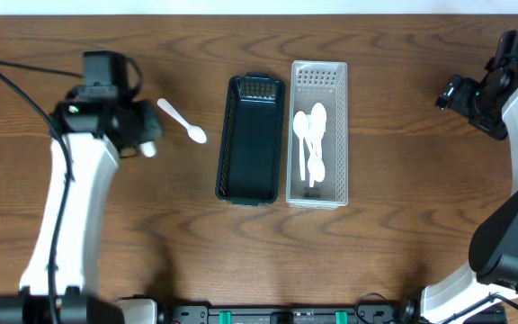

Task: Pack container
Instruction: 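Carry the white fork into the black tray and release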

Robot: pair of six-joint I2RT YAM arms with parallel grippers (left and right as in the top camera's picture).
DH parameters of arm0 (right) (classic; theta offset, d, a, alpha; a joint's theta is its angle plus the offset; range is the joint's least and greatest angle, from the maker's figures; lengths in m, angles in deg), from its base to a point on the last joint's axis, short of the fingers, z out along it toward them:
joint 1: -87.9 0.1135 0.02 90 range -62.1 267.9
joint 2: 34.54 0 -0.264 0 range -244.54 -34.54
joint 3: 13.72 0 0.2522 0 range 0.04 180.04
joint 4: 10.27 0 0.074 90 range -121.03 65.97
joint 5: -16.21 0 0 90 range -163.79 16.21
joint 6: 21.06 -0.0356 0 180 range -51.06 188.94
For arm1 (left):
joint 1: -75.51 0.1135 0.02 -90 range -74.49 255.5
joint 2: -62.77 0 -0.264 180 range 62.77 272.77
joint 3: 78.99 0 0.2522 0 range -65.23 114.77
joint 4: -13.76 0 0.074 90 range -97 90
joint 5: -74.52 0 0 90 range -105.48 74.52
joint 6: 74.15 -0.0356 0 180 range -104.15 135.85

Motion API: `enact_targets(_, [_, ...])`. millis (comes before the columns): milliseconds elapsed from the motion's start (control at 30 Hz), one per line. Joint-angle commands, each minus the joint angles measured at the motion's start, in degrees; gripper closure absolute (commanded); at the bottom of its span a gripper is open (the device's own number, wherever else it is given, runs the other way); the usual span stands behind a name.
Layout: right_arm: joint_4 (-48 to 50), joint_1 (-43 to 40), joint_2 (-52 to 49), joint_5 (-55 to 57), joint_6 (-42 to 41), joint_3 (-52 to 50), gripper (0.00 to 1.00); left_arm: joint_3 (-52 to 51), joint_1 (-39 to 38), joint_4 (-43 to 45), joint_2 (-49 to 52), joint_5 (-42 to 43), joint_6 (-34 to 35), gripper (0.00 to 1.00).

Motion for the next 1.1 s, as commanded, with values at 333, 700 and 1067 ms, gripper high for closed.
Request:
enact_targets(333, [-0.07,-0.04,-0.07,-0.02,-1.05,-0.31,0.01,0.22,-23.67,2.56,9.57,-1.27,-12.26,0.94])
enact_targets(700, [-0.96,0.11,-0.07,-0.5,-1.03,-0.31,0.01,0.22,-25.09,7.3,17.9,0.63,-2.38,0.78])
enact_targets(1067, [-1.11,0.11,-0.07,-0.48,-1.03,-0.31,0.01,2.97,-24.39,7.32,10.67,0.59,-1.66,0.41])
